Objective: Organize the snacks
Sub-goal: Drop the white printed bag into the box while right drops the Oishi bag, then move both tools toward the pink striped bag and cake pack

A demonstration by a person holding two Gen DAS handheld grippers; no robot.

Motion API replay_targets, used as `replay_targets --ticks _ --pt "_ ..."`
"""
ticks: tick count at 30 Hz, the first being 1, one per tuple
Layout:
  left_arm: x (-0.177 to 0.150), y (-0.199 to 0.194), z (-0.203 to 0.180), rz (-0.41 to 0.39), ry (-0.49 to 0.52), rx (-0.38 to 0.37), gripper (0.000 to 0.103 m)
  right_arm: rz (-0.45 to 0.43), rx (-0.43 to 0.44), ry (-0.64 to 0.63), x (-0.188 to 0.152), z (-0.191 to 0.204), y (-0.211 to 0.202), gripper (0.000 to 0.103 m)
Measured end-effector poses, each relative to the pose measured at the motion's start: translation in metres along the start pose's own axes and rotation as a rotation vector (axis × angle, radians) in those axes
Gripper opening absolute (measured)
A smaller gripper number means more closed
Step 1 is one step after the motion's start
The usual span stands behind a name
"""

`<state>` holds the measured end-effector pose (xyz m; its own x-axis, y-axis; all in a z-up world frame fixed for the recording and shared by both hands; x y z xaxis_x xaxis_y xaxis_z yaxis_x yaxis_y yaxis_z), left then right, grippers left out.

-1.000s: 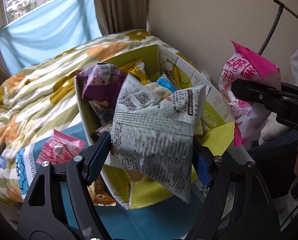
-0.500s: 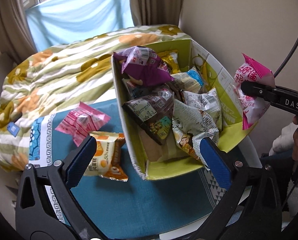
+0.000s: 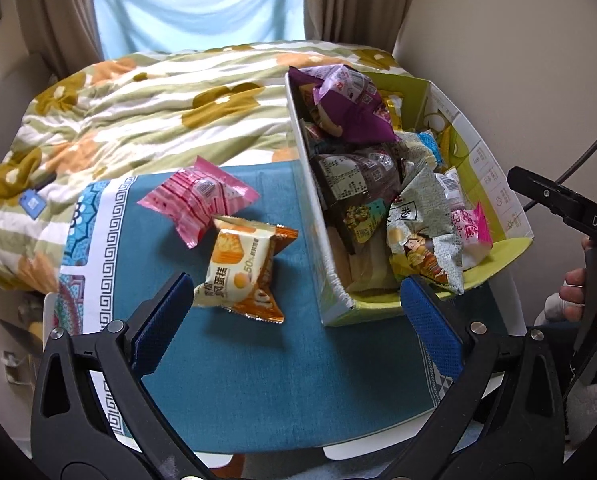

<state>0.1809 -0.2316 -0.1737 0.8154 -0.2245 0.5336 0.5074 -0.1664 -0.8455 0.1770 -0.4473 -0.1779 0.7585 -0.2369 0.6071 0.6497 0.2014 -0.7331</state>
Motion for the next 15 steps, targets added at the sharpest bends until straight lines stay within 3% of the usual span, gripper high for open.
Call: replay_targets --ticks 8,15 --pt "-0.018 -0.019 0.021 -0.03 -0.052 0.019 0.102 -0.006 -0.005 -0.047 -0.02 0.015 -0.005 0.092" --pt "-0.025 -0.052 0.053 -0.083 -0.095 0.069 0.102 -0.009 -0.018 -0.081 -0.015 0.029 -0.023 0.092"
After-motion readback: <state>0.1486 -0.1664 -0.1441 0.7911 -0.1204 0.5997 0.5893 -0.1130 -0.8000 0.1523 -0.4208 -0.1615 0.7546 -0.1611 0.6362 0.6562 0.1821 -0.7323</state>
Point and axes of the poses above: each gripper's, at about its wrist camera, not at the fingertips, and y roughly the way its jaws point, z to its left, x to its top, the point moved 6 cm from there along y, roughly the way its jaws point, and after that the axes turned 3 degrees about y, right-handed, at the moved point
